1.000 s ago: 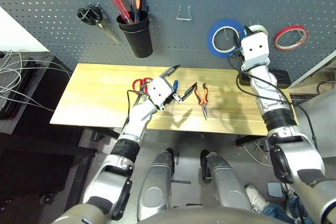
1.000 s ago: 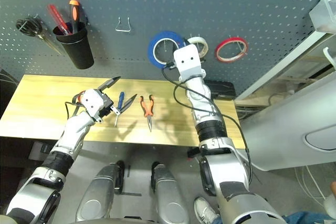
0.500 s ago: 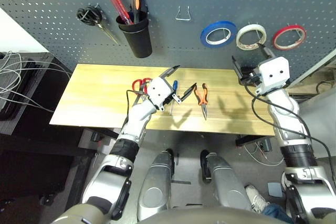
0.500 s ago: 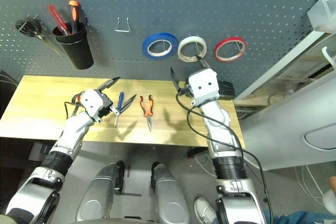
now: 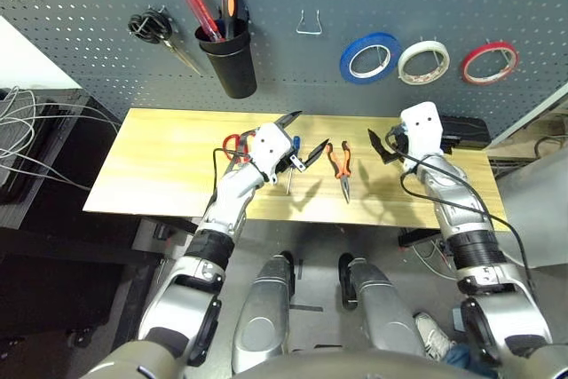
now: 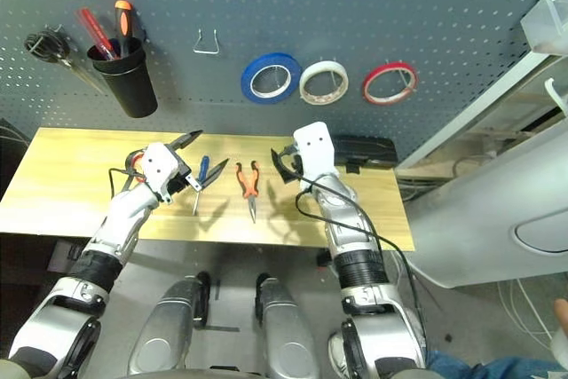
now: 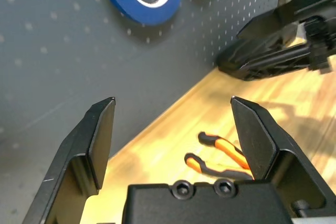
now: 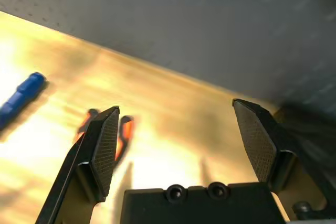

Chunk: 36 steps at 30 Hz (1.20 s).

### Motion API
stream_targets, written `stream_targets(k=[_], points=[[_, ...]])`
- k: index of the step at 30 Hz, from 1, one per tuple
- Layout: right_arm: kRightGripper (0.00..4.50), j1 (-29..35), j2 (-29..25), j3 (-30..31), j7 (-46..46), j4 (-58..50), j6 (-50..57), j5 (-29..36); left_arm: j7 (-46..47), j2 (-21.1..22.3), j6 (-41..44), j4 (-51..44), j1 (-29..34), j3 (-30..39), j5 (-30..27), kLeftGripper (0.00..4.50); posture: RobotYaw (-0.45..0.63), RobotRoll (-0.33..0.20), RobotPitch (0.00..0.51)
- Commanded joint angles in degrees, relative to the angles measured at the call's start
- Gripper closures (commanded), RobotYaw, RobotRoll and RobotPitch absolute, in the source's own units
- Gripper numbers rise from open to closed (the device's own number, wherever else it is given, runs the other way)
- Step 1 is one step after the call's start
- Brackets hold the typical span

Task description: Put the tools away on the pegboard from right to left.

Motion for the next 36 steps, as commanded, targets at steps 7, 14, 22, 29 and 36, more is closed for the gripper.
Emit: stream_targets(k=[7,14,22,29,36], points=[[0.05,-7.9,4.0,-4.9,-4.4,13.0,12.2,4.2,0.4,1.3,9.0,-1.6,4.1,-2.8,4.3,0.0,0.12,0.0,0.286],[0.05,-10.6,5.0,-5.4,-6.3,19.2,12.6,4.5,1.0,1.1,10.0,-3.9,6.1,-3.5,4.8,0.0,0.13,0.0,0.311],[0.05,-11.7,5.0,-5.3,-8.1,23.7,12.1,3.9,1.2,1.2,10.8,-6.7,8.2,-3.6,4.6,0.0,0.15,0.0,0.334],[0.54,-12.9,5.7,-4.9,-8.0,25.2,11.7,3.8,1.5,1.3,11.2,-8.2,9.3,-3.5,4.4,0.0,0.16,0.0,0.339],[2.82,-15.4,6.5,-5.1,-8.2,29.1,9.9,3.7,1.7,1.5,11.5,-9.0,10.2,-3.2,4.2,0.0,0.18,0.0,0.339]])
